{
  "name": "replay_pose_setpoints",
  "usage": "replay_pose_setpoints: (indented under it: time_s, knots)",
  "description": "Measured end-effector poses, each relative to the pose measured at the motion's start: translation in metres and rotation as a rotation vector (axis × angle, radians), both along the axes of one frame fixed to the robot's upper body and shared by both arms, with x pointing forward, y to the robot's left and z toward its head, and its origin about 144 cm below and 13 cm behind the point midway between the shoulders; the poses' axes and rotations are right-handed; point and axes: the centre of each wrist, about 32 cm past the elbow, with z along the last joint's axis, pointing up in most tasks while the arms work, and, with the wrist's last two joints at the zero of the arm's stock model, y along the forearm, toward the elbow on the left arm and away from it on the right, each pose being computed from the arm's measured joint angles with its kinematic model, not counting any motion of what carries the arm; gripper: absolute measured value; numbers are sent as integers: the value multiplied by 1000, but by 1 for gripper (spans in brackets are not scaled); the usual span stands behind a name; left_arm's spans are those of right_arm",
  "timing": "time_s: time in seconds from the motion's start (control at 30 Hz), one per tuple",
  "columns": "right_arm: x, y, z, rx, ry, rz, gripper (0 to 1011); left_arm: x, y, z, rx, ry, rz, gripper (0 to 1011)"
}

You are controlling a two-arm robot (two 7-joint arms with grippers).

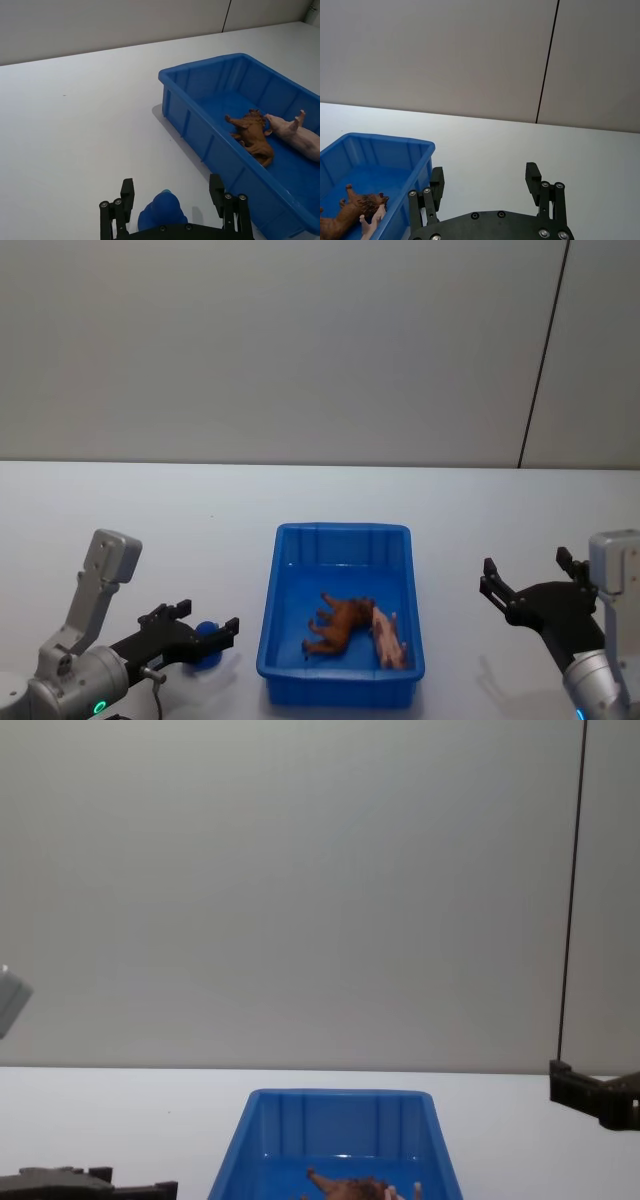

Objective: Pick up the two dolls from the table and place them into the box.

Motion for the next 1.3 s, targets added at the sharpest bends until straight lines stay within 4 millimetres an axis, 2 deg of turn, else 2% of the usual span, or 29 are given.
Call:
replay_pose_setpoints:
  time_s: [0.1, 0.27, 0.4, 0.43, 0.5, 0.6, 0.63, 0.7, 1.0, 1.3]
  knots:
    - [0, 0, 0, 0, 0, 0, 1001, 1, 0, 0, 3, 9, -7, 923]
    - [0, 0, 0, 0, 0, 0, 1001, 4, -1, 2, 20, 34, -23, 782]
    - [0, 0, 0, 0, 0, 0, 1001, 7, -2, 5, 47, 62, -36, 630]
    - [0, 0, 0, 0, 0, 0, 1001, 7, -2, 5, 54, 69, -39, 630]
    - [0, 0, 0, 0, 0, 0, 1001, 7, -2, 7, 64, 77, -43, 566]
    - [0, 0, 0, 0, 0, 0, 1001, 8, -4, 11, 89, 95, -51, 425]
    - [0, 0, 0, 0, 0, 0, 1001, 8, -5, 11, 93, 98, -52, 425]
    - [0, 0, 0, 0, 0, 0, 1001, 8, -5, 13, 107, 105, -55, 339]
    - [0, 0, 0, 0, 0, 0, 1001, 8, -10, 23, 154, 89, -56, 242]
    - [0, 0, 0, 0, 0, 0, 1001, 7, -15, 36, 185, 23, -59, 202]
